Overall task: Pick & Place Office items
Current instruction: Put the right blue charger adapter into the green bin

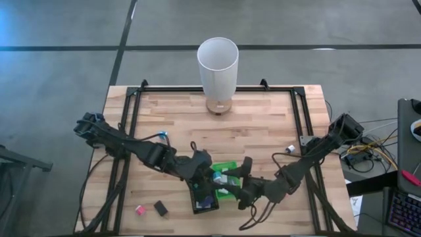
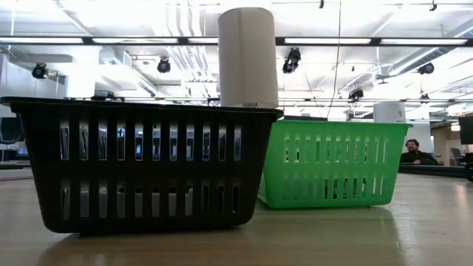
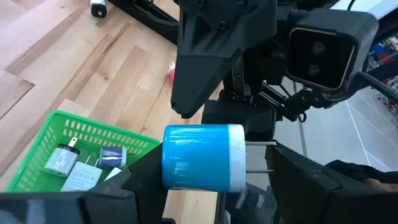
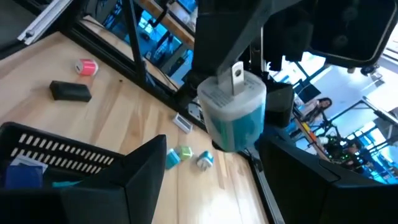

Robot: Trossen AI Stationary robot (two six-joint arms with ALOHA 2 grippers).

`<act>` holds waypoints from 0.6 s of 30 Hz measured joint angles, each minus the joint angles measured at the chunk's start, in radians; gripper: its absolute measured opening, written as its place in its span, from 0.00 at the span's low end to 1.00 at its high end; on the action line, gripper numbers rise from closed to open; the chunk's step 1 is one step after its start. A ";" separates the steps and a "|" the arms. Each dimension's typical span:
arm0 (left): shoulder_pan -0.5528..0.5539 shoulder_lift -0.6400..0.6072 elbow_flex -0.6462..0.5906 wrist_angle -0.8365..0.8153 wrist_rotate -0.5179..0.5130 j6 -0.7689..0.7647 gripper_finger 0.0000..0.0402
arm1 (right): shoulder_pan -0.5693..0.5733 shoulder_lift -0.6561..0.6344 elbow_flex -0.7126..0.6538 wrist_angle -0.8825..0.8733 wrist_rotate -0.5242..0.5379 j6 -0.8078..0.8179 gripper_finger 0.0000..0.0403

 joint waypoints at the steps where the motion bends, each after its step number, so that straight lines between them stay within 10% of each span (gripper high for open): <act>1: 0.000 0.000 -0.001 0.000 0.000 0.000 0.58 | 0.000 0.000 0.000 0.000 -0.005 -0.001 0.62; 18: 0.001 0.000 -0.002 0.003 0.003 -0.008 0.58 | -0.012 0.003 0.015 0.112 -0.174 -0.033 0.62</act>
